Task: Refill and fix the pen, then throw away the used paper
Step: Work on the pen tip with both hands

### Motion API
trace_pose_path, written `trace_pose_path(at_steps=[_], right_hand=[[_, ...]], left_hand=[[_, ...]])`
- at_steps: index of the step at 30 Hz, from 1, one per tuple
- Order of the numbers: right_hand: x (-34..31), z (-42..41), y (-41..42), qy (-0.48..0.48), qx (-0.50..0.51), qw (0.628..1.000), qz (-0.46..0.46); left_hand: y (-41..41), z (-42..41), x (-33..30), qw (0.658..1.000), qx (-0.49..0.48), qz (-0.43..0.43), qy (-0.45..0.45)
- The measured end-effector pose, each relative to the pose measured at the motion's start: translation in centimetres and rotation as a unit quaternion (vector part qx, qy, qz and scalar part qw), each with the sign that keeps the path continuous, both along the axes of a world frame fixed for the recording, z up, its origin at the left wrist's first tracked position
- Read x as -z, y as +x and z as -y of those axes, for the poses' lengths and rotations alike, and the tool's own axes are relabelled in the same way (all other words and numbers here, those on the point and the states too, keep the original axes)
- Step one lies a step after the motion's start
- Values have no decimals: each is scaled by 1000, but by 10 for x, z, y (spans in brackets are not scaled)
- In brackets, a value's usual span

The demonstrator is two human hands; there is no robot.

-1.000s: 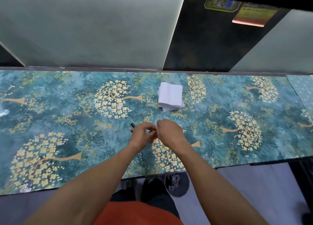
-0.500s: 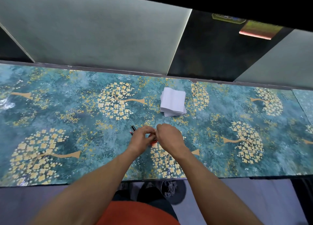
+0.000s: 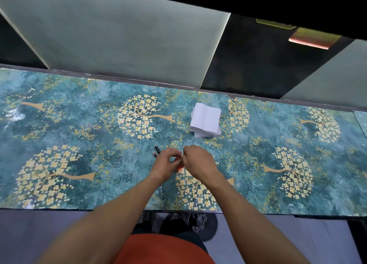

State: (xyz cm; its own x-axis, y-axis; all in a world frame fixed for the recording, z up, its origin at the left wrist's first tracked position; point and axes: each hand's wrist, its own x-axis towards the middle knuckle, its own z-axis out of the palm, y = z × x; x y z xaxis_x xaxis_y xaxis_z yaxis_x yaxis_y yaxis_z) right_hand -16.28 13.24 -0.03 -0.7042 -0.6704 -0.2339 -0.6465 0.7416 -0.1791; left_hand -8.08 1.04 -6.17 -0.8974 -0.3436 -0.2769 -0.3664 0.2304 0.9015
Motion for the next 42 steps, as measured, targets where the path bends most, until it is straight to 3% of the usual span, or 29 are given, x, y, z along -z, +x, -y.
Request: trace_pose_path(at_steps=[34, 42], right_hand=[[1, -6, 1, 15, -40, 999, -30], [-1, -9, -2, 8, -45, 999, -15]], left_hand=[[9, -11, -1, 998, -53, -29, 30], [7, -12, -2, 998, -58, -3, 14]])
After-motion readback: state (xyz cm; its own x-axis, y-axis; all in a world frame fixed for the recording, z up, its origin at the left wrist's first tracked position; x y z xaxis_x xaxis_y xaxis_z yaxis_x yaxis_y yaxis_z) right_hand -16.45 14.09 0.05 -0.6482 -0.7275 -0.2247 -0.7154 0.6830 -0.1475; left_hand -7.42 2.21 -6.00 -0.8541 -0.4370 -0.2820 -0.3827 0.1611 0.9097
